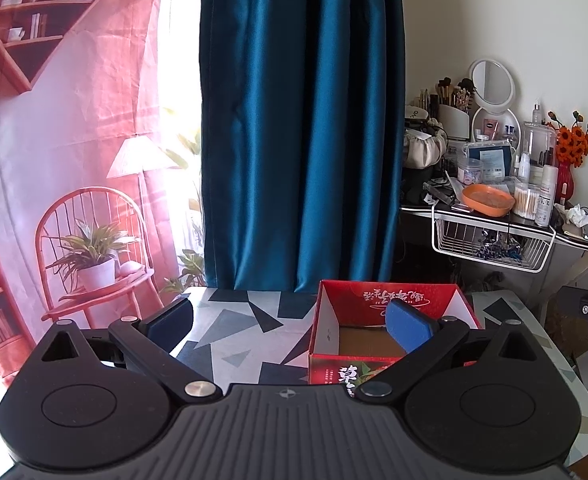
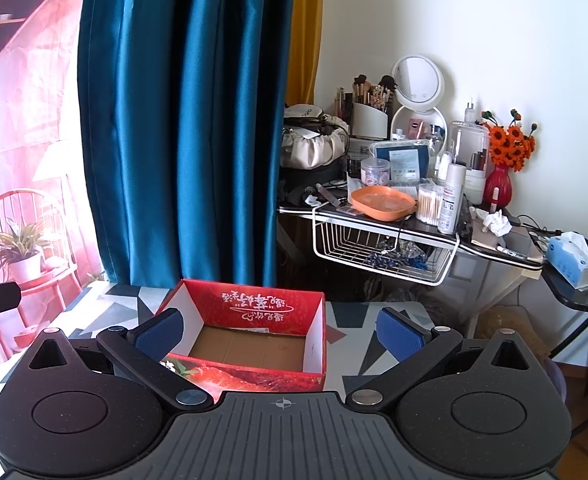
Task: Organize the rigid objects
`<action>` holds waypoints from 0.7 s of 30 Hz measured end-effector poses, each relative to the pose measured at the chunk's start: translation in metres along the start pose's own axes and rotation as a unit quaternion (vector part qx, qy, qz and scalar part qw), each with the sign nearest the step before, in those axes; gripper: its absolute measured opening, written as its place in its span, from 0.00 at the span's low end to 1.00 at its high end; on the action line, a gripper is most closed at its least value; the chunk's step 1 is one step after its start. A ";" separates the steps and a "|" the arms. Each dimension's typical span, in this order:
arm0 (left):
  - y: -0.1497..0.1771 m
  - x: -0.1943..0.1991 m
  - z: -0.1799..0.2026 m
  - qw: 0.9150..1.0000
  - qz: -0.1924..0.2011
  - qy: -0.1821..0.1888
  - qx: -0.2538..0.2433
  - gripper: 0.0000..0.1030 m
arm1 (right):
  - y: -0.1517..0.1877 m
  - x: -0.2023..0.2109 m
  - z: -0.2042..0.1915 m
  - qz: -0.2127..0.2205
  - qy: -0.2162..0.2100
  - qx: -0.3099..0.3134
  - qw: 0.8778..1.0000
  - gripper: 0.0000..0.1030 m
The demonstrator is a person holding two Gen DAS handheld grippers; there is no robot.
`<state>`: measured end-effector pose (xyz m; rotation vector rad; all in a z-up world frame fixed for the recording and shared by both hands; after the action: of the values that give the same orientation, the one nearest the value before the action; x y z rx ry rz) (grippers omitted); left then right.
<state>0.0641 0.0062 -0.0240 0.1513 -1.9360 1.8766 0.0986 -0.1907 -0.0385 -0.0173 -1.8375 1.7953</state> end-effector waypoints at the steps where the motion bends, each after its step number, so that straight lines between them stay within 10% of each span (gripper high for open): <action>1: 0.000 0.000 0.000 1.000 0.000 0.000 0.000 1.00 | 0.000 0.000 0.000 0.000 0.000 0.000 1.000 1.00; 21: 0.001 -0.001 0.002 1.000 0.000 0.002 0.002 1.00 | -0.005 0.002 0.001 0.000 0.000 0.001 1.000 1.00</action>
<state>0.0638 0.0040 -0.0249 0.1493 -1.9303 1.8793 0.0979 -0.1916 -0.0328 -0.0160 -1.8358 1.7977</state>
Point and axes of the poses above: each gripper's, at about its wrist camera, not at the fingertips, and x roughly against the way its jaws point, z to its right, y to its underside, the point moved 7 cm from there along -x, roughly the way its jaws point, and after that the axes turned 13 degrees about y, right-handed, at the moved point
